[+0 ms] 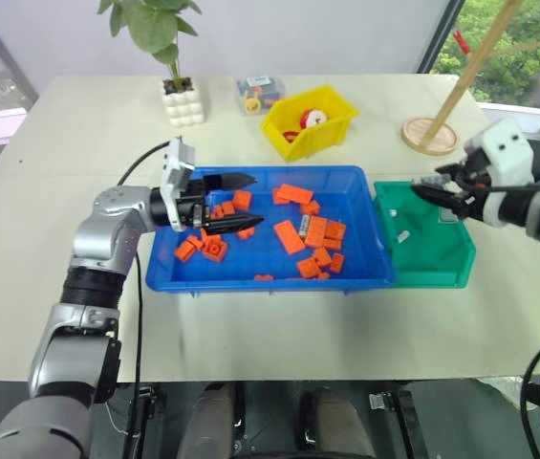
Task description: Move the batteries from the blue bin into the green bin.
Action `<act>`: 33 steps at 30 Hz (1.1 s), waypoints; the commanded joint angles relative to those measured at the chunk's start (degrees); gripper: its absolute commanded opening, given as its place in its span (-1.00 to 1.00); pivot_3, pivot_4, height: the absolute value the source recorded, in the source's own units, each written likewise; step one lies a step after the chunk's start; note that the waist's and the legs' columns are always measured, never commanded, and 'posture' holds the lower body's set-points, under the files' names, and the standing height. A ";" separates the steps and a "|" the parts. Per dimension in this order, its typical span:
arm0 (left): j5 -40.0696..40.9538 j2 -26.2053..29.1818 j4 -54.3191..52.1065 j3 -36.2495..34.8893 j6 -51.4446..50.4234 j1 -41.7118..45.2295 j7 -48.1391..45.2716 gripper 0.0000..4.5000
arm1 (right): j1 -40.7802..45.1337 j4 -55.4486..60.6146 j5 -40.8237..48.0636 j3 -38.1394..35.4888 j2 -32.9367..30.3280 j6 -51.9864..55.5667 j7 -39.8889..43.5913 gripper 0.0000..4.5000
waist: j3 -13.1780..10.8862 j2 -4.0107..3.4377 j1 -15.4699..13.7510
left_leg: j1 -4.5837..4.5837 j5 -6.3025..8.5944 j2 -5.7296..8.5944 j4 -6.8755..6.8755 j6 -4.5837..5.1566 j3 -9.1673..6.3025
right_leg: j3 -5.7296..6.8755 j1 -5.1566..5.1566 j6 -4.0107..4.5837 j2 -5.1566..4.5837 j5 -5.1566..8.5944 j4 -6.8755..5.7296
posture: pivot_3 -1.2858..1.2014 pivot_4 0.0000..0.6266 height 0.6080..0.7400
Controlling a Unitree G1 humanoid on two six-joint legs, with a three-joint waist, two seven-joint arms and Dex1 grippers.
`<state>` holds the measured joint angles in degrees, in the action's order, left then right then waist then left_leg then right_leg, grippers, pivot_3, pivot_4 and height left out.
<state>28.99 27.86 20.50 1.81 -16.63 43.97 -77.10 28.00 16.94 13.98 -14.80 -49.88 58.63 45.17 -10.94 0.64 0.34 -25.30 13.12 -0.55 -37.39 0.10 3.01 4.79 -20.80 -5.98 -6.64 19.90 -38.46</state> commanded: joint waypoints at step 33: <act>-0.94 1.98 -12.54 -9.98 3.48 -11.36 13.69 1.00 | 3.22 -7.73 10.44 1.12 22.43 -21.99 -10.86 0.96 | 0.02 0.02 0.14 | 0.04 0.00 0.01 -0.05 0.00 -0.13 | 0.02 0.10 0.00 0.00 0.00 -0.01 | 0.03 -0.52 0.99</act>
<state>27.00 29.26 10.92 -6.38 -13.29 33.11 -64.69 30.46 8.54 23.25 -13.75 -27.63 38.33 33.95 -10.92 0.66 0.48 -25.26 13.12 -0.54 -37.44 0.10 2.88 4.81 -20.70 -5.98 -6.64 19.90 -38.49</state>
